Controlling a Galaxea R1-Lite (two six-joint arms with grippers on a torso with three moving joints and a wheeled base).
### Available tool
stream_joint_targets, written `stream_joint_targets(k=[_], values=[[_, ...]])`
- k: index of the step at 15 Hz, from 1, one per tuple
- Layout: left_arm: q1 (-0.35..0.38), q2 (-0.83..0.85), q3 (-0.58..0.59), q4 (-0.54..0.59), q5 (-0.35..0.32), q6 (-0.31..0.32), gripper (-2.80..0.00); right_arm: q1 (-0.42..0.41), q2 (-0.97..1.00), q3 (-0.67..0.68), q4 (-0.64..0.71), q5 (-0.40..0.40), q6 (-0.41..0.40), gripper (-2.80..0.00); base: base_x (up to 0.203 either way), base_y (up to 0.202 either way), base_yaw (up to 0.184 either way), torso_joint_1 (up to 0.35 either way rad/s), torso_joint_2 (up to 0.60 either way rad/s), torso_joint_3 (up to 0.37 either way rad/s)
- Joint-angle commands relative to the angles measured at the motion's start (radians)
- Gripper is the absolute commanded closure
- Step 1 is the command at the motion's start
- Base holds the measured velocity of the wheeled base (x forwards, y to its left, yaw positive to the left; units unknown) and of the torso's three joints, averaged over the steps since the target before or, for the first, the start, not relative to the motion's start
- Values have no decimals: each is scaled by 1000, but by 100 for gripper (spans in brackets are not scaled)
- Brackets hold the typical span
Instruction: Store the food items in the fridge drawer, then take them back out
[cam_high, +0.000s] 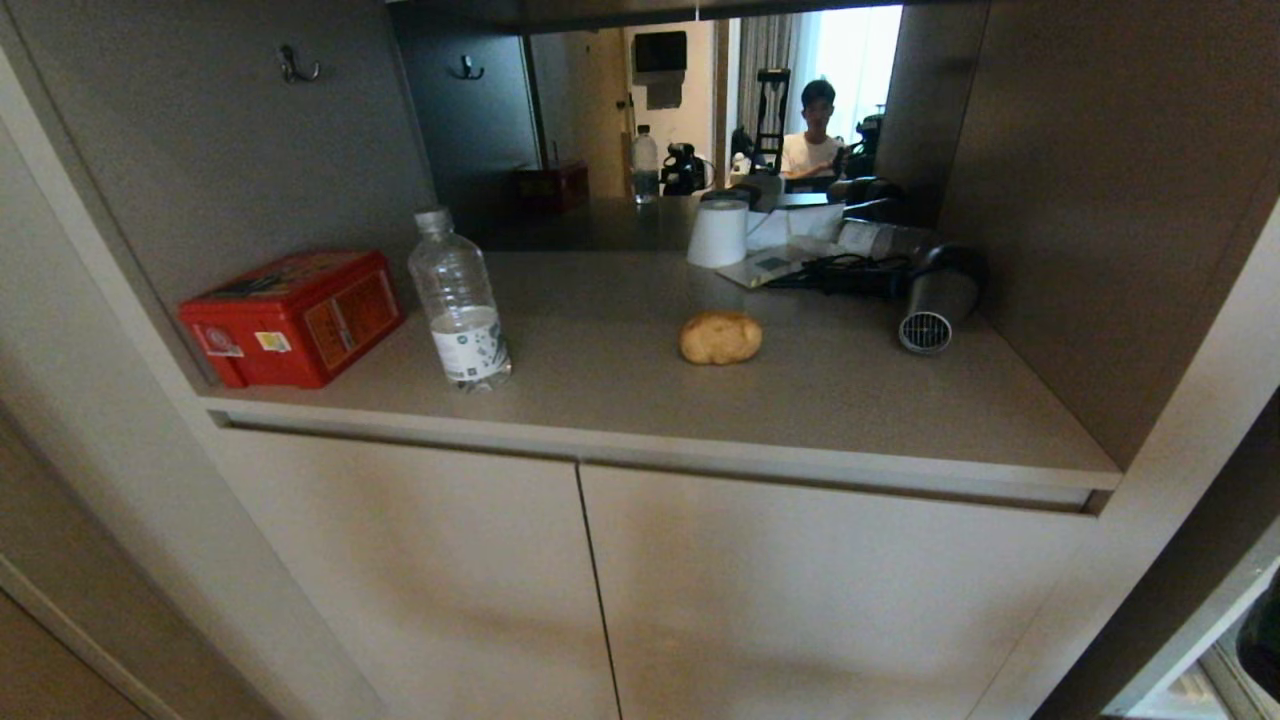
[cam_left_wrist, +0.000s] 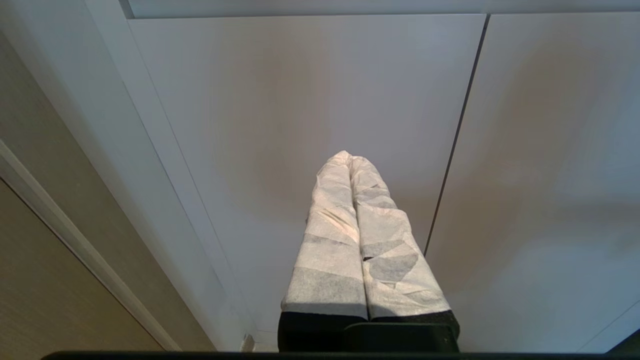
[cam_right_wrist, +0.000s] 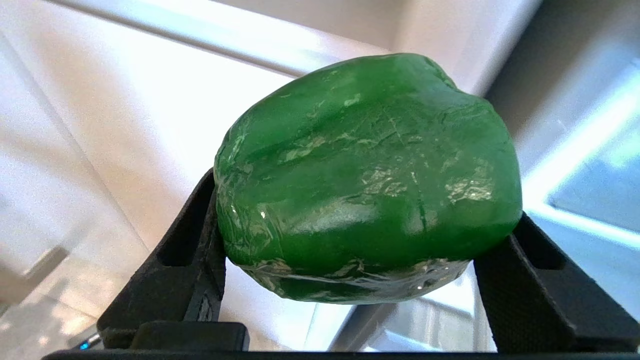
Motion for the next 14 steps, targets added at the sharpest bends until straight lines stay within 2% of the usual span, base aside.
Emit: stream_joint_targets(k=[1,3,6,11,14], values=[[0,-2,11,0,0,-1,0,-54,-47,9,7,0,14,0,0,0,0,0,0,0],[0,-2,11,0,0,1,0,-171,-21,17,8,10,66,0,0,0,0,0,0,0],[0,-2,11,0,0,-1,0,-387,3,21,8,77,93,0,0,0,0,0,0,0],[1,-2,11,0,0,1,0,-841,33,14,75,276,91,0,0,0,0,0,0,0],[0,-2,11,0,0,-1,0,-1042,125,0,105,347,86,0,0,0,0,0,0,0]])
